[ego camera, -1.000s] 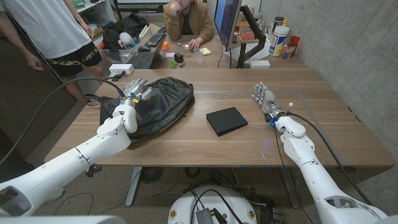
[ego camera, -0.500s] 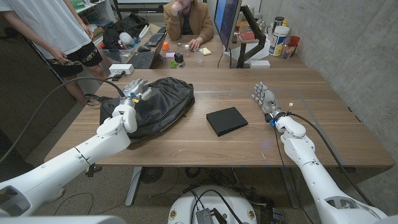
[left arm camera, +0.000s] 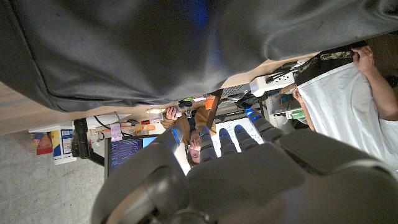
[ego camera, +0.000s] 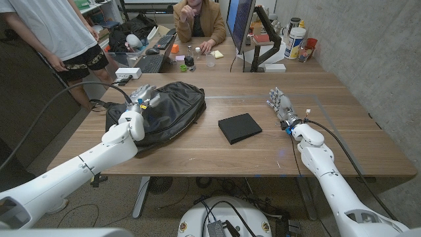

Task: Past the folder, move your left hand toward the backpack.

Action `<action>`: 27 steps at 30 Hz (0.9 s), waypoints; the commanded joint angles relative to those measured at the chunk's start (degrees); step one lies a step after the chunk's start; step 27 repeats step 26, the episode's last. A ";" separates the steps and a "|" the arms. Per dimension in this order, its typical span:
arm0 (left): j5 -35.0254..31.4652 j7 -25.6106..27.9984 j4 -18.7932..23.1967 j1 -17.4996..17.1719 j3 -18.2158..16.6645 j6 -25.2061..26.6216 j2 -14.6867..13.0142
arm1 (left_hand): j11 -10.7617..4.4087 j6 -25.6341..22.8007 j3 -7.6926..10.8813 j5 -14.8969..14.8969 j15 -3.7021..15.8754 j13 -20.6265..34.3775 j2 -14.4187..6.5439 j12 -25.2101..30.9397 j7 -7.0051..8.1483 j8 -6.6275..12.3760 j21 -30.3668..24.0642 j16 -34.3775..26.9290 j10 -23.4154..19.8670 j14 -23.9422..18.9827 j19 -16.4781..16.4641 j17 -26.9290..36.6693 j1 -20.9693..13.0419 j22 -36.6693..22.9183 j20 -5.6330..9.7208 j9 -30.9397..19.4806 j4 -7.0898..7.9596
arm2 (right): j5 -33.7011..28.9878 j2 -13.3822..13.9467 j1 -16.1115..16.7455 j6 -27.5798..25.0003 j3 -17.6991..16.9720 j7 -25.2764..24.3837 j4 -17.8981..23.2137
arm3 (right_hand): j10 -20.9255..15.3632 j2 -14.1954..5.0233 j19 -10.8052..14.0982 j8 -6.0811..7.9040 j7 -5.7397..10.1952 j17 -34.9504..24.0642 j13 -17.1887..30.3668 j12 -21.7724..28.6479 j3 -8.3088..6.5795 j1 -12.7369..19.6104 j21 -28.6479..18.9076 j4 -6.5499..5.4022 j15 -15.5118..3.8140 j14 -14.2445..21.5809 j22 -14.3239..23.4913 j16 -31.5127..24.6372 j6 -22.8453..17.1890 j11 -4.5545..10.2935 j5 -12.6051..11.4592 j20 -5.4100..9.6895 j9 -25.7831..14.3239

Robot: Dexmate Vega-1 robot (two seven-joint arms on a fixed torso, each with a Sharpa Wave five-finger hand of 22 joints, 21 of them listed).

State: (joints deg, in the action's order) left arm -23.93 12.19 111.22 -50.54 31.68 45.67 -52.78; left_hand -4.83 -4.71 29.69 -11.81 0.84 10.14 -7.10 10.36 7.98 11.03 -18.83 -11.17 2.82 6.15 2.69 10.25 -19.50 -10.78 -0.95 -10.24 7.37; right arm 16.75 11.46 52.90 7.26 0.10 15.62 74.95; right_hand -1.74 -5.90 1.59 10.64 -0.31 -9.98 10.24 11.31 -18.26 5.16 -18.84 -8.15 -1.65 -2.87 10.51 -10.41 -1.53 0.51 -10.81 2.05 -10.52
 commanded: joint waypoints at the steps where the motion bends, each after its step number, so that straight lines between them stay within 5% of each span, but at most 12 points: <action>1: 0.68 -0.68 -0.43 0.20 0.21 -0.17 -0.54 | -0.16 0.35 -0.31 0.04 0.06 0.19 -0.07 -0.04 0.20 -0.12 0.09 -0.09 0.22 0.49 0.36 0.21 -0.42 -0.32 -0.11 -0.22 0.10 | -0.22 0.02 0.66 -0.73 0.13 -0.72 1.10 | -0.59 -3.49 0.28 0.28 0.10 -0.14 0.14 0.39 0.10 0.38 0.06 0.17 0.52 -0.25 0.19 -0.18 -0.56 -0.16 -0.24 2.36 -0.11; 11: 1.43 -1.30 -2.29 1.04 0.36 -2.15 -0.92 | -0.23 0.37 -0.37 0.04 0.05 0.19 -0.10 -0.04 0.12 -0.11 0.14 -0.08 0.28 0.58 0.36 0.22 -0.37 -0.33 -0.10 -0.22 0.16 | -0.87 -0.35 1.42 -1.24 0.46 -2.22 2.80 | -0.58 -3.48 0.30 0.28 0.07 -0.14 0.14 0.38 0.11 0.38 0.14 0.17 0.53 -0.25 0.19 -0.18 -0.56 -0.17 -0.24 2.38 -0.11; 22: 3.52 -0.84 -7.73 1.82 -0.26 -11.17 -1.61 | -0.21 0.44 -0.44 0.04 0.08 0.19 -0.12 -0.02 0.11 -0.12 0.21 -0.11 0.29 0.60 0.37 0.23 -0.34 -0.34 -0.11 -0.22 0.21 | -2.11 -1.81 11.04 -1.71 0.07 -8.80 13.68 | -0.56 -3.47 0.32 0.28 0.10 -0.15 0.14 0.38 0.14 0.35 0.20 0.15 0.57 -0.30 0.19 -0.16 -0.57 -0.20 -0.24 2.35 -0.11; 27: 2.45 -1.92 -10.37 3.70 0.99 -13.61 -1.55 | -0.09 0.39 -0.46 0.04 0.07 0.19 -0.14 0.02 0.06 -0.10 0.19 -0.18 0.19 0.45 0.27 0.23 -0.33 -0.34 -0.11 -0.22 0.22 | -2.11 -2.45 12.35 -1.09 0.07 -10.05 13.72 | -0.56 -3.45 0.32 0.29 0.09 -0.15 0.14 0.37 0.16 0.33 0.25 0.14 0.56 -0.31 0.20 -0.16 -0.59 -0.14 -0.24 2.37 -0.11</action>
